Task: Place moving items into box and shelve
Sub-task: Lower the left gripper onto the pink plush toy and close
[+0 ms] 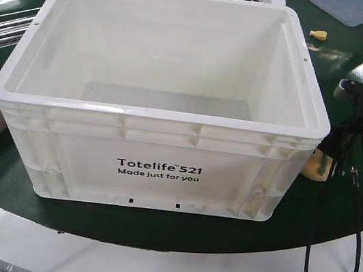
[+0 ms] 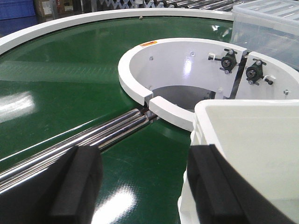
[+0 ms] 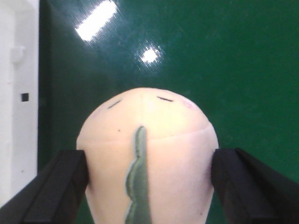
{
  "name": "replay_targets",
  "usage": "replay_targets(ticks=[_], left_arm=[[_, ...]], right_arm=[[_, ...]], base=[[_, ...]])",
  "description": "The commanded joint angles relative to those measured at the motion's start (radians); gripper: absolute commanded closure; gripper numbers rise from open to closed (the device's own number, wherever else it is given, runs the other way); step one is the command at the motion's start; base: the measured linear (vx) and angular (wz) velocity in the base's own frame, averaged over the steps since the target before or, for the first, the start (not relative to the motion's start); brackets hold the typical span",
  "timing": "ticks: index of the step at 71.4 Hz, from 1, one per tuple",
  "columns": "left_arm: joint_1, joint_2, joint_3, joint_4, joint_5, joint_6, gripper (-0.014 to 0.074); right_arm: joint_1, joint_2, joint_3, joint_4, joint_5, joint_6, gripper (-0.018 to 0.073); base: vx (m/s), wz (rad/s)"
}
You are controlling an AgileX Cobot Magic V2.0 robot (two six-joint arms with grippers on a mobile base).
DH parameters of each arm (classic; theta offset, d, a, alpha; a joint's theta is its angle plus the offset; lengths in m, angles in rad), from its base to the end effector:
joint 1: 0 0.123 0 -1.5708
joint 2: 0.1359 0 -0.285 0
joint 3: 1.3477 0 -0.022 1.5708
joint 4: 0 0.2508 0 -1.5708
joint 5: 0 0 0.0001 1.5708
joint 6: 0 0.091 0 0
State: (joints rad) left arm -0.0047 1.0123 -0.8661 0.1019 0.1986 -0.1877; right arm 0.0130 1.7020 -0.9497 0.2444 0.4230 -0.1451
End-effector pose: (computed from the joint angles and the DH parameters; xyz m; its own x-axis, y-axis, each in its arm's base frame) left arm 0.2228 0.0008 0.3669 -0.2515 -0.0865 -0.9640 -0.0369 0.9961 -0.0797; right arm 0.3288 0.0133 0.1807 -0.8824 0.0666 -0.4657 0.0092 0.9922 0.1244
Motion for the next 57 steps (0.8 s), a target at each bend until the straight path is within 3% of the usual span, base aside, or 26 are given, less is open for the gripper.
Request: replay_targets(ticks=[1, 11, 27, 37, 44, 57], left_arm=[[0.001, -0.014, -0.038, 0.000, -0.078, -0.007, 0.0076], [0.001, -0.014, -0.038, 0.002, -0.086, -0.007, 0.0076], [0.001, -0.014, -0.038, 0.045, -0.108, -0.008, 0.0076], [0.028, -0.009, -0.038, 0.043, -0.122, -0.016, 0.0076], [0.061, 0.008, -0.038, 0.043, -0.122, -0.070, 0.0076], [0.069, 0.070, -0.038, 0.042, -0.105, -0.086, 0.0076]], right_arm=[[-0.006, -0.019, -0.031, 0.004, -0.044, -0.012, 0.0021], [-0.006, 0.009, -0.031, 0.004, -0.042, -0.012, 0.0172], [-0.006, 0.012, -0.031, 0.004, -0.062, -0.012, 0.0571], [-0.006, 0.012, -0.031, 0.004, -0.069, -0.011, 0.0577], [-0.006, 0.012, -0.031, 0.004, -0.069, -0.011, 0.0575], [-0.006, 0.012, -0.031, 0.004, -0.069, -0.011, 0.0574]], base=[[0.00, 0.00], [0.00, 0.00], [0.00, 0.00], [0.00, 0.00], [0.00, 0.00], [0.00, 0.00]])
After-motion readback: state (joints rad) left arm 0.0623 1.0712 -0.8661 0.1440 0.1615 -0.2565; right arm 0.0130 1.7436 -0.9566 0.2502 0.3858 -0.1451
